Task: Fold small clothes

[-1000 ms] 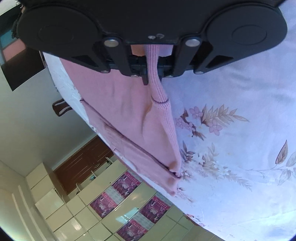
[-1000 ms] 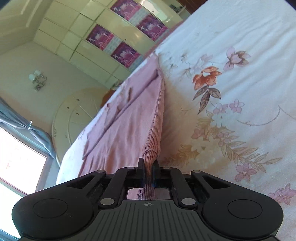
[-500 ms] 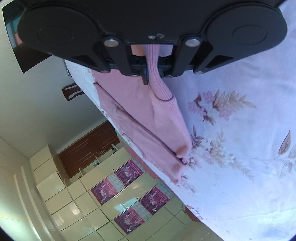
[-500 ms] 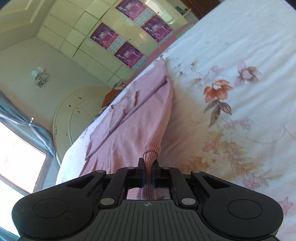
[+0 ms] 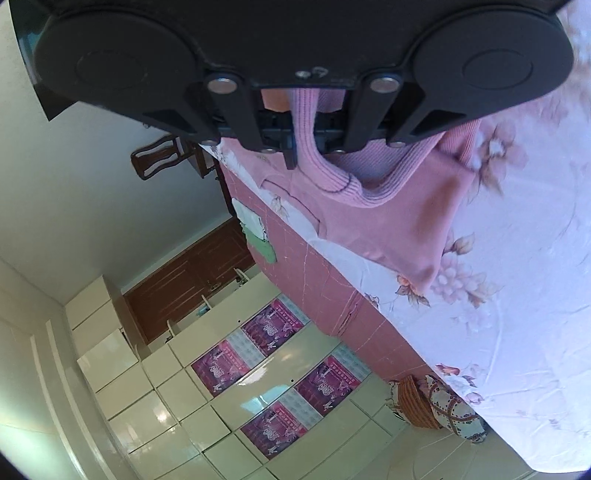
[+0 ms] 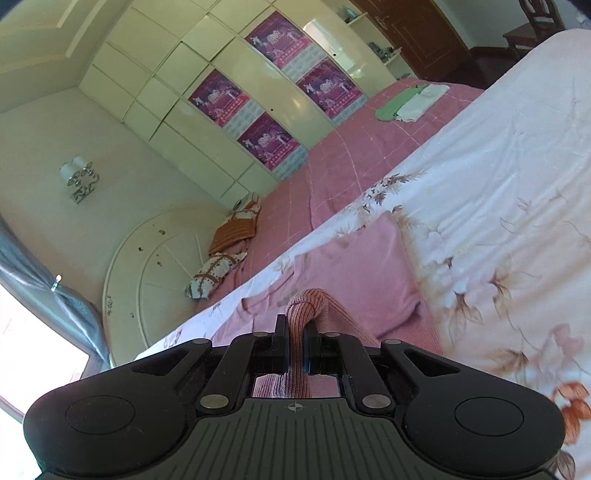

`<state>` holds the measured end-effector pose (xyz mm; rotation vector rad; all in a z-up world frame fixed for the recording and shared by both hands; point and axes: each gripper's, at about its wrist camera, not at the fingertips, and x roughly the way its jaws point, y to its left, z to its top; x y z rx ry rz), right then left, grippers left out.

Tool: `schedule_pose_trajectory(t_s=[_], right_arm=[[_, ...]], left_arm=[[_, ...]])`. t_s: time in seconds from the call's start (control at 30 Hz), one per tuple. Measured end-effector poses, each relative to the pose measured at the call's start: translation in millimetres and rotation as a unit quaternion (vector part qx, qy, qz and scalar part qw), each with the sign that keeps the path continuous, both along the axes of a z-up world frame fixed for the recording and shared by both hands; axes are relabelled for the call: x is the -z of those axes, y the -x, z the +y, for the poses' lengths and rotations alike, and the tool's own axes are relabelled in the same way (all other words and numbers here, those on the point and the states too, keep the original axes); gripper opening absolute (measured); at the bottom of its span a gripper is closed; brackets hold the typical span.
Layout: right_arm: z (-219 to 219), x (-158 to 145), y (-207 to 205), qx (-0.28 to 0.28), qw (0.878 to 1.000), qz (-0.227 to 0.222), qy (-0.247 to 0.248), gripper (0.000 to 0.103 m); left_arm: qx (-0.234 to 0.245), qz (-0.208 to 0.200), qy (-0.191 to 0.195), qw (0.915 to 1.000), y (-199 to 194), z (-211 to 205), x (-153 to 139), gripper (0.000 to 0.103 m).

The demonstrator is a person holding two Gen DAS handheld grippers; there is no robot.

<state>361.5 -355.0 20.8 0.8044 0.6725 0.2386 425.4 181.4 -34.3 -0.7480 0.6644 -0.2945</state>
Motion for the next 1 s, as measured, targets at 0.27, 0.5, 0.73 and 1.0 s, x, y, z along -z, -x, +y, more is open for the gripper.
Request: schedule_pose_trajectory(t_s=[0.27,0.5,0.73,1.0], right_arm=[[-1.5,61.4,-145.7,0.021,0.998,0.066,-0.014,0.006],[-10.6,117.7,-202.1,0.047,0.996,0.061,-0.036,0.017],[-26.3,112.4,-188.8,0.081,0.997,0.009,0.015,0.059],[36.3,111.0,-207.9,-0.062,0.976,0.003,0.209,0.058]], left_arm=[[0.03,0.038,-0.046,0.9978,-129.8,2.7,49.0,0.004],[0.038,-0.007,-0.048,0.9981,-162.7,5.9,68.8,0.057],[0.052,-0.036,-0.145,0.9874,-154.2,7.2,59.6,0.07],[0.144,-0.008,-0.258,0.9553,-183.0,-21.0,71.2,0.049]])
